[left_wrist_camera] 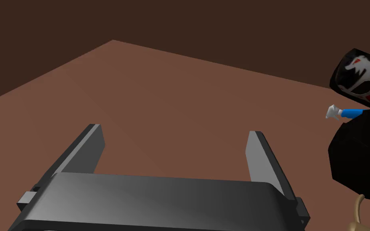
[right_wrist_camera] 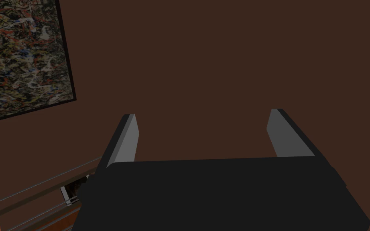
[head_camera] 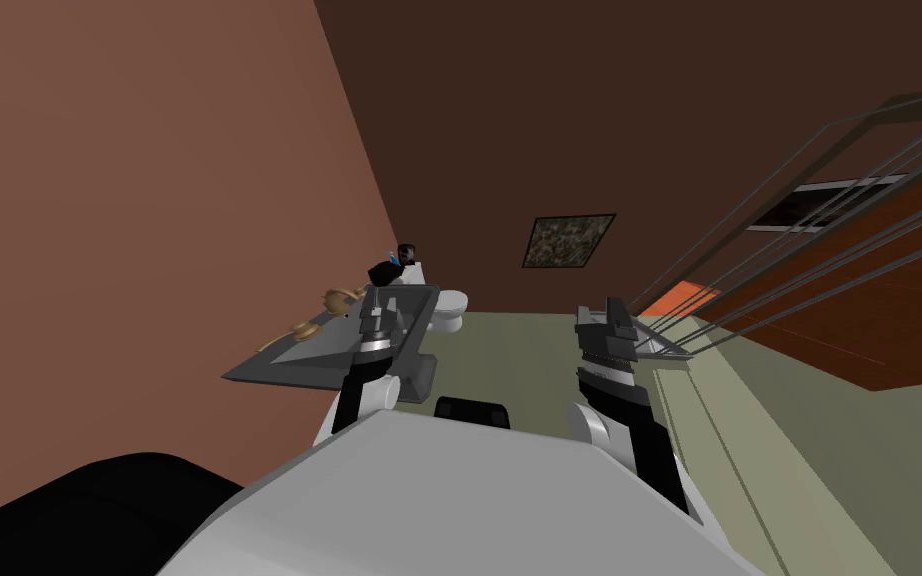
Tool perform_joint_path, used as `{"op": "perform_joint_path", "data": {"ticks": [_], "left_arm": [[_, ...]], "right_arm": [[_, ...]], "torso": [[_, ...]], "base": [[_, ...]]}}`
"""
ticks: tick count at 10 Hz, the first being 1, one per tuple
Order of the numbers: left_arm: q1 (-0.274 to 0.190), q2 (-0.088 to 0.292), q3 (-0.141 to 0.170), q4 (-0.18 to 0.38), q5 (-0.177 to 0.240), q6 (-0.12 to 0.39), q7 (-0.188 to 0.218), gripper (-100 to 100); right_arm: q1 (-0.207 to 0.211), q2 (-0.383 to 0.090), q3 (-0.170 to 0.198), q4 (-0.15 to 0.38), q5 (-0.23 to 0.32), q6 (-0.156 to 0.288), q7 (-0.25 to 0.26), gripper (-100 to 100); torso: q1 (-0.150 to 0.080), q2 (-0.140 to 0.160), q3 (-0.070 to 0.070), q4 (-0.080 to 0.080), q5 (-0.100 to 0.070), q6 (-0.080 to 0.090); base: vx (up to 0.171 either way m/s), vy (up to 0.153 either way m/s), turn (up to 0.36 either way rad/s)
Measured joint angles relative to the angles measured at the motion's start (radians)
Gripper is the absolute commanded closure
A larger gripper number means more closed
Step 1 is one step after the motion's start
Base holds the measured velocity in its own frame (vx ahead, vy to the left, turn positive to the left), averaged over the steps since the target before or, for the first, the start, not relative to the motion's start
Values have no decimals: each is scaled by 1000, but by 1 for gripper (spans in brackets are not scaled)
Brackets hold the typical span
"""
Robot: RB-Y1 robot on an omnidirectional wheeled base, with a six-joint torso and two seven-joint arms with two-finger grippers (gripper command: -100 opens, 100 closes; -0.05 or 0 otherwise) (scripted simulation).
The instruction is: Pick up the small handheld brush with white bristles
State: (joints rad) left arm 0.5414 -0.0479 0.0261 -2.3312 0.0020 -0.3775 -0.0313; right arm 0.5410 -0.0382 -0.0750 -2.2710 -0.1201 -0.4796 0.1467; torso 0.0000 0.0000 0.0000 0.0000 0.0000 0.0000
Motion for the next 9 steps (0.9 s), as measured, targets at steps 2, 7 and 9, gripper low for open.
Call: {"op": "perform_joint_path", "data": {"ticks": [2,7,9], "left_arm": [[7,56,6,-2,0,18,-3,-100],[39,181,42,-2,1,135,-22,-100],[42,199,57,-3,2,185,-28,-100]], "right_arm": [[0,0,0,0,0,0,0,0],[0,0,0,0,0,0,0,0],[0,0,0,0,0,0,0,0]], "torso": [[0,0,0,0,0,0],[0,1,1,0,0,0],[0,1,1,0,0,0]], "base": [[0,-1,-18],[-10,-1,-31],[-16,-1,-47]]}}
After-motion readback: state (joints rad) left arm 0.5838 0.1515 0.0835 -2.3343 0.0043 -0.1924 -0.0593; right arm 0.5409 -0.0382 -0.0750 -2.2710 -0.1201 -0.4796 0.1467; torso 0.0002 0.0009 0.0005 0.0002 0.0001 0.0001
